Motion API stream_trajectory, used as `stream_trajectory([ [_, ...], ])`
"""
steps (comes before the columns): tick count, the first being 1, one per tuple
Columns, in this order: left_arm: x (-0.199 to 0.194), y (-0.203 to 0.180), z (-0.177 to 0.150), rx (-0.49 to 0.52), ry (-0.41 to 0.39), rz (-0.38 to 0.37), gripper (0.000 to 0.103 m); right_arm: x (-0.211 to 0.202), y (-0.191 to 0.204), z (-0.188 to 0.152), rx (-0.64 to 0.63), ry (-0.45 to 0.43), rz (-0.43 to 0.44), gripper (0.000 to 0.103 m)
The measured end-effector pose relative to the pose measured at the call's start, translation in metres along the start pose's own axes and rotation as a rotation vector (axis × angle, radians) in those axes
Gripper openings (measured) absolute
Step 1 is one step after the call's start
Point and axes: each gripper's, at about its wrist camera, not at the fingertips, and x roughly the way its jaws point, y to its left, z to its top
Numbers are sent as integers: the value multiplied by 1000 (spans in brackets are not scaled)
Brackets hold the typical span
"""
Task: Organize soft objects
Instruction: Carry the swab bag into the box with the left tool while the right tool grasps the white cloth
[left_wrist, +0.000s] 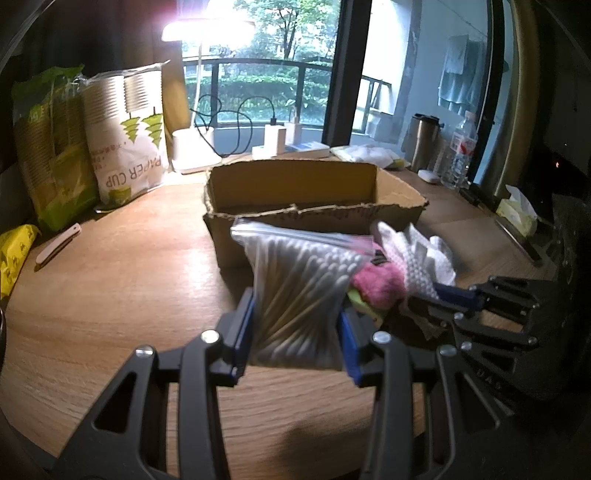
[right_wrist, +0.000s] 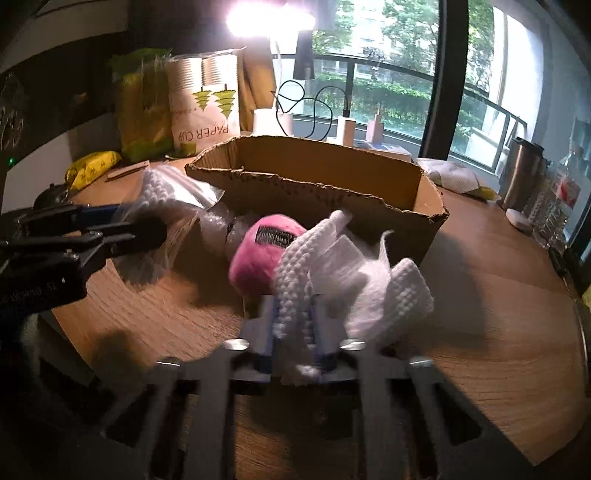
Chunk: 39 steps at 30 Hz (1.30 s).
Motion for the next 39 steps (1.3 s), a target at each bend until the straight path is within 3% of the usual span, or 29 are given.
stream_trajectory([
  [16,-14,-6,21,43,-80,-13,42,-58,-24,38,41,-251,39,11],
  [26,-5,-10,54,60,-156,2,42,-42,-55,58,42,-290,2,11],
  [39,34,-21,92,49,-185,-25,42,-4,-80,79,24,-290,27,11],
])
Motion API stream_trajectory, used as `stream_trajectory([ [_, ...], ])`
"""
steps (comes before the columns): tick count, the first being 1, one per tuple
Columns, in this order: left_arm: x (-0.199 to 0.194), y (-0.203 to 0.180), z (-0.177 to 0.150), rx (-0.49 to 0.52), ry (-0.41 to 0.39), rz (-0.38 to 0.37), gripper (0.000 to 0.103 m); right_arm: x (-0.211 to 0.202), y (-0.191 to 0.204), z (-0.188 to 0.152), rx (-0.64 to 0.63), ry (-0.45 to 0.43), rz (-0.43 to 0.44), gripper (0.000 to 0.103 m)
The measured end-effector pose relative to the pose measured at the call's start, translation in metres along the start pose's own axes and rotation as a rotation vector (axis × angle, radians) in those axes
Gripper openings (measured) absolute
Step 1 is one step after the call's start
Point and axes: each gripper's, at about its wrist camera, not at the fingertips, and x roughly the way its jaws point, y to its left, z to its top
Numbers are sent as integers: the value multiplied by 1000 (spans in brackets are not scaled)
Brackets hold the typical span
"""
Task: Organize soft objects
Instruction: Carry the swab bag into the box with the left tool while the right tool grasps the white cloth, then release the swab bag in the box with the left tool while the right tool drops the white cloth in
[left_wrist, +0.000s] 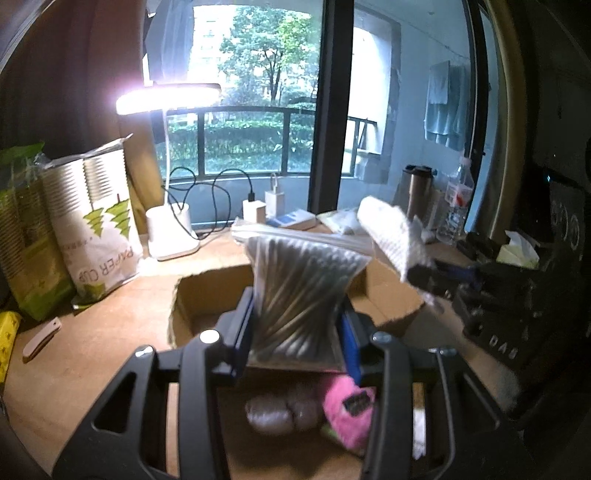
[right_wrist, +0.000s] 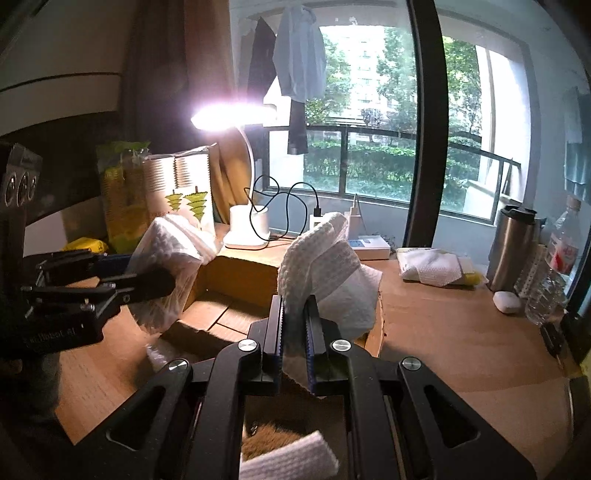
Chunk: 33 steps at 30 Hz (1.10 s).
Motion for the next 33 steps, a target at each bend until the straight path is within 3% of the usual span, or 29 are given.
stream_trajectory([
  [7,30,-4,9,-27,12,-33,42,24,-14,0,10,31,20,11],
  [20,80,-11,0,-80,139,-87,44,54,-34,-14,88,124,32,11],
  [23,83,-11,0,-85,148,-96,49,57,-37,-16,104,131,42,11],
  [26,81,-10,0,-96,140,-112,67,58,-37,-16,106,137,46,20],
  [29,78,-7,1,-102,136,-107,72,56,-37,-15,110,127,56,39],
  [33,68,1,-1,-111,125,-94,73,52,-36,-14,104,116,54,43],
])
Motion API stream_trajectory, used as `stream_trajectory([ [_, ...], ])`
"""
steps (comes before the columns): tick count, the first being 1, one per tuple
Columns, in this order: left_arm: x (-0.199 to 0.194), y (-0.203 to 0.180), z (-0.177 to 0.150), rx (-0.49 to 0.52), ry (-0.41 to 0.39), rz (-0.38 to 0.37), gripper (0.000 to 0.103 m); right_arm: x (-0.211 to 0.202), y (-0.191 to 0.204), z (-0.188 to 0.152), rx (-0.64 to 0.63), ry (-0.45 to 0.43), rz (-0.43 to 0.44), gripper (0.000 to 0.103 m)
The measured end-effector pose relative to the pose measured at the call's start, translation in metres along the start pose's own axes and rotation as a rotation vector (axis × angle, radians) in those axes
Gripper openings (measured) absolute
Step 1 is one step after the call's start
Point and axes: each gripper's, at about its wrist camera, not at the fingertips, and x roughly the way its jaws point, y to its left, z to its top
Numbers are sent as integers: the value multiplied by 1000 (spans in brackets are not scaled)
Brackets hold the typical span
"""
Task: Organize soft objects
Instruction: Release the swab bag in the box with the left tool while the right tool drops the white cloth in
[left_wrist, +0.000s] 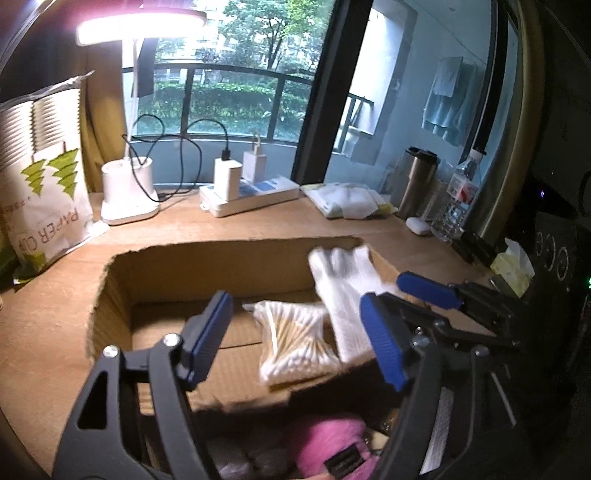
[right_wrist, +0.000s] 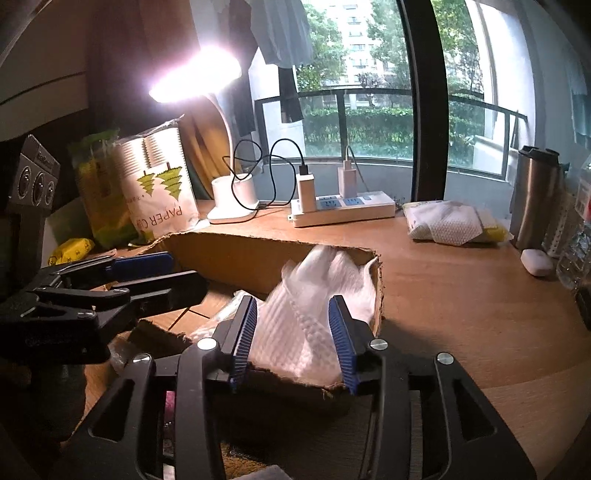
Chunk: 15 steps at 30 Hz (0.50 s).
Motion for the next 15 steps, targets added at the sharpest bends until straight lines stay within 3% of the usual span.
stream_trajectory([
  [15,-41,11,-19,17,-51,34,74,-31,24,-4,-37,-7,-33,44],
])
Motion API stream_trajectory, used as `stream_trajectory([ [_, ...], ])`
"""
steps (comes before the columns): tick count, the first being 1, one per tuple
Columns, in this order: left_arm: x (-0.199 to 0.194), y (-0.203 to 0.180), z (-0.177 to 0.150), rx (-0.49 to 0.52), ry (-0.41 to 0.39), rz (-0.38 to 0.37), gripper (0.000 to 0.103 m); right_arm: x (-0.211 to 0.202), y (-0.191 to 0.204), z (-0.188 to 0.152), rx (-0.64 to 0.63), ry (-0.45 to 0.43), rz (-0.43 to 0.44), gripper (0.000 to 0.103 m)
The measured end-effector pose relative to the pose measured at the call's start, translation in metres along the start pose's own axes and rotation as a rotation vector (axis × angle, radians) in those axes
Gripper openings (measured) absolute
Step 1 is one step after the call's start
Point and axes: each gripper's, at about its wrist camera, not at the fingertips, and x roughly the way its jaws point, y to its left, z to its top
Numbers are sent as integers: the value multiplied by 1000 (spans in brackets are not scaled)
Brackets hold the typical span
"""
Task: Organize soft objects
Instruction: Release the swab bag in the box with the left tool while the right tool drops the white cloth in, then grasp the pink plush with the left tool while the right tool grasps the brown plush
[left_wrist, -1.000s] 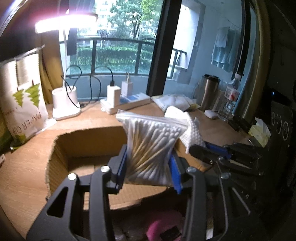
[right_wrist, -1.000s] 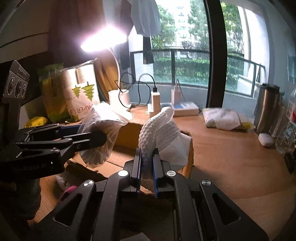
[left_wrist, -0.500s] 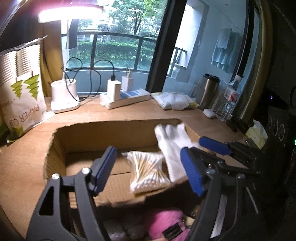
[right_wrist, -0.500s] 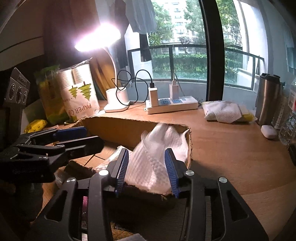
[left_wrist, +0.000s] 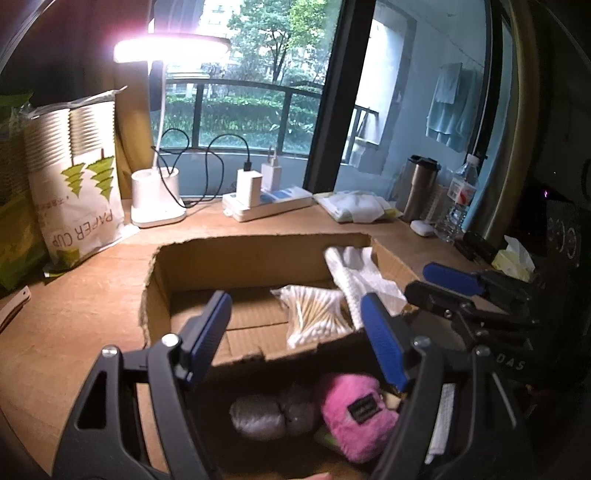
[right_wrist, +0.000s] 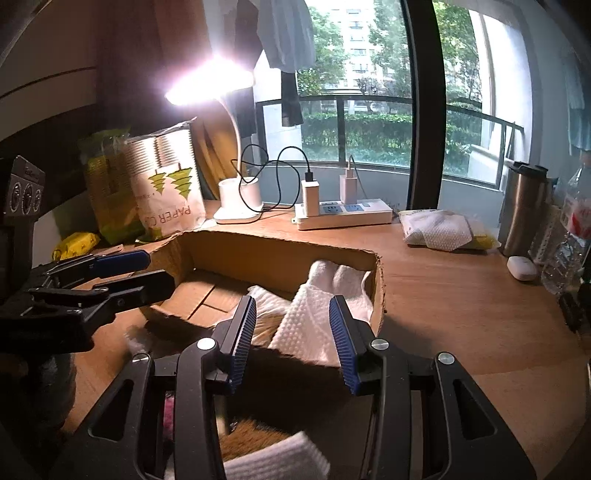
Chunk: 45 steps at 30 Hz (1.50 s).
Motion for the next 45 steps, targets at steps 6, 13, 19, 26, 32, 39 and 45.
stream_trajectory([
  [6,-11,0,-8,-10,1,-11,74,-18,10,-5,-17,4,-16,53],
  [13,-19,-7,-19,-7,20,-30,74,-29,18,-15,-31,23,-19,56],
  [19,-22,-12,-30,-1,42,-44,75,-35,20,-28,-23,51,-13,56],
  [26,-20,-20,-40,7,75,-50,76,-35,11,-40,-6,82,-26,57],
  [32,-15,-24,-46,16,100,-49,76,-31,6,-50,10,105,-6,57],
  [39,-4,-33,-54,47,145,-38,76,-31,12,-44,-45,77,20,57],
  [45,-4,-36,-56,63,149,-28,76,-13,13,-55,-118,150,25,50],
])
